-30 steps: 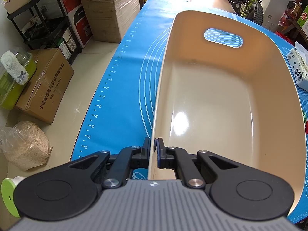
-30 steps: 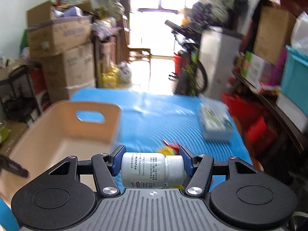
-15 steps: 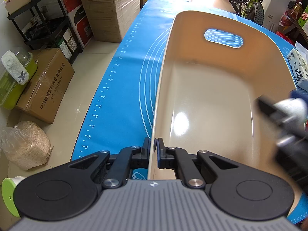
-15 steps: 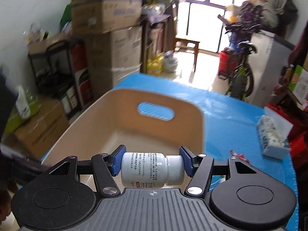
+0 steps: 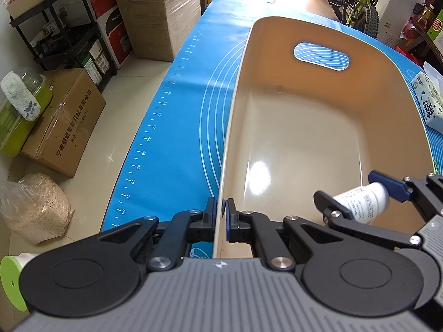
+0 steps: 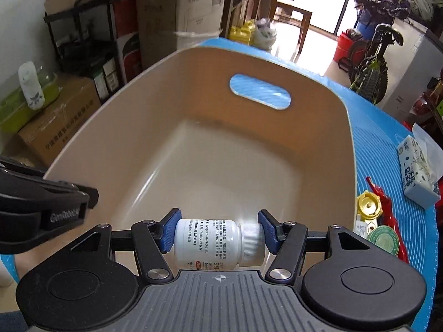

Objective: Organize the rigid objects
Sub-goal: 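Carry the pill bottle into the basket and open the right gripper, then move the right gripper to the tape roll and grasp its rim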

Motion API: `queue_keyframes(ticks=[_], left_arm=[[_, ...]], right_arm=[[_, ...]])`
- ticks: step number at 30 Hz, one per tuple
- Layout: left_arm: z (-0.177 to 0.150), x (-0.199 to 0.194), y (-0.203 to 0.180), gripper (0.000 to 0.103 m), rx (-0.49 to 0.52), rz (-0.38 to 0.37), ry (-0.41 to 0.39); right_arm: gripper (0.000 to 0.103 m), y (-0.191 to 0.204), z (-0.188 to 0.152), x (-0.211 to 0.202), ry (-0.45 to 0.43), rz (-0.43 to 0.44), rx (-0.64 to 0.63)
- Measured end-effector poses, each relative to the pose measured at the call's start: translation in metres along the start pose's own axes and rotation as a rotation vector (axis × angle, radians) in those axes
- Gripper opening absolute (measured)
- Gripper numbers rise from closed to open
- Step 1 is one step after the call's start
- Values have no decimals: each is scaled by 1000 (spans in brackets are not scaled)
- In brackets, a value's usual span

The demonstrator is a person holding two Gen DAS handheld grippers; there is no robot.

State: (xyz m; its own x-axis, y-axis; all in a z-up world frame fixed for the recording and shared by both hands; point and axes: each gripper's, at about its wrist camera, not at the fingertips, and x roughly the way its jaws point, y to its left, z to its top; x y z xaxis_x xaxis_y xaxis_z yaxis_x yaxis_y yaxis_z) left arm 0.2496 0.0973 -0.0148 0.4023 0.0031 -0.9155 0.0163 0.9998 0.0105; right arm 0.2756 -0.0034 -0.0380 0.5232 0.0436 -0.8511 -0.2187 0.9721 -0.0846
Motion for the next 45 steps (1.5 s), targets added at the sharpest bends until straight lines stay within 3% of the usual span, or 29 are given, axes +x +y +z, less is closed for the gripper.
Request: queue_keyframes(ticks=[6, 7, 13, 21, 28, 35, 45], left_arm=[[0, 0, 0, 7, 0, 0, 0], [0, 0, 0, 7, 0, 0, 1], [0, 0, 0, 8, -2, 0, 0], [1, 0, 0, 8, -1, 2, 0], [1, 0, 0, 8, -4, 1, 1], [1, 0, 0, 8, -3, 2, 1], [1, 0, 0, 8, -4, 1, 1]], right_arm=[[64, -2, 2, 3, 31, 3, 11], [68, -2, 1, 2, 25, -4, 12], [77, -13, 2, -21, -64, -20, 50], [80, -52, 1, -70, -203, -41, 143], [80, -95, -16, -96, -253, -121, 208], [81, -141, -45, -89, -205, -197, 286], [78, -170, -92, -42, -100, -281, 331]])
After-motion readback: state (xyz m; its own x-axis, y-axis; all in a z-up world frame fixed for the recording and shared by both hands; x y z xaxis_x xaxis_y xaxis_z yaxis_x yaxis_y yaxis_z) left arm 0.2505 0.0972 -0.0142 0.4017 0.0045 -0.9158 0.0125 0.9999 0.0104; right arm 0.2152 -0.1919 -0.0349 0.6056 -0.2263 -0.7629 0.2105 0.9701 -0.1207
